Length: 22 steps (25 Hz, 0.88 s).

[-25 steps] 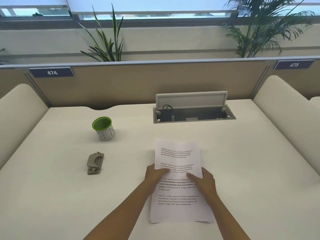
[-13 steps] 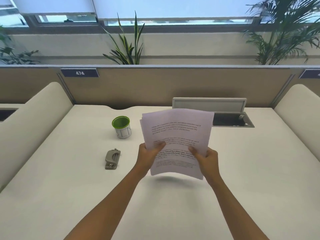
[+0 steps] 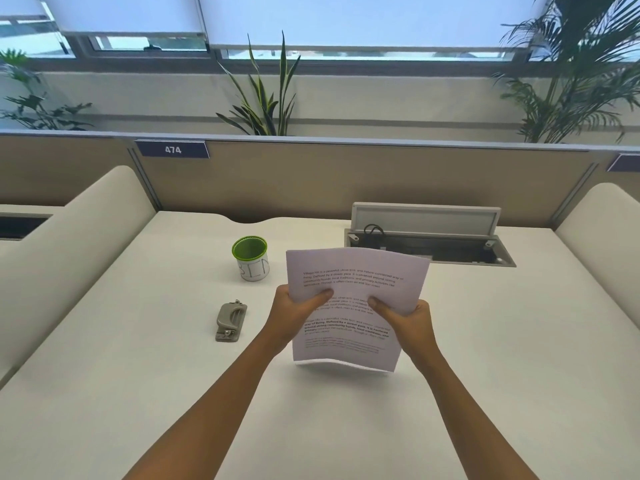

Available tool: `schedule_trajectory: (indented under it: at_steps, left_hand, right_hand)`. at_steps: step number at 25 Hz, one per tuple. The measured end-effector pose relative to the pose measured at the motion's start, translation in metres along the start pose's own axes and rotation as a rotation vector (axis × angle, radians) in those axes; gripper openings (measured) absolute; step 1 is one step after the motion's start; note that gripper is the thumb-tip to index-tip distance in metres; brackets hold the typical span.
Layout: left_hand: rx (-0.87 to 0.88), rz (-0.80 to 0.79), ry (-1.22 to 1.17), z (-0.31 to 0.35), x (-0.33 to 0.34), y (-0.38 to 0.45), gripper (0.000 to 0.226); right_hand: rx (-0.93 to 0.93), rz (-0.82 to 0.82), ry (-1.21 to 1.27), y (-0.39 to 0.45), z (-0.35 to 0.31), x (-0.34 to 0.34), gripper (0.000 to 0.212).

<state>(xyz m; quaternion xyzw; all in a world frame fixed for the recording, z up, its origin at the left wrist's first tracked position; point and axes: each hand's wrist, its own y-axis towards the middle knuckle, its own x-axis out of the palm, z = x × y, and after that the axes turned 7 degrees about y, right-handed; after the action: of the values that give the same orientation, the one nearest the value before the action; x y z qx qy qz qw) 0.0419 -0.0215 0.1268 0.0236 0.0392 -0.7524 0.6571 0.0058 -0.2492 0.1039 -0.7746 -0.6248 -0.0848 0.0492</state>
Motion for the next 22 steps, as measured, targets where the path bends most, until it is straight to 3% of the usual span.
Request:
schedule_trajectory:
  at_steps: [22]
  left_hand:
    - [-0.058,-0.058,0.045,-0.036,0.001,-0.015,0.028]
  right_hand:
    - [0.089,-0.097,-0.041,-0.014,0.048,-0.013,0.031]
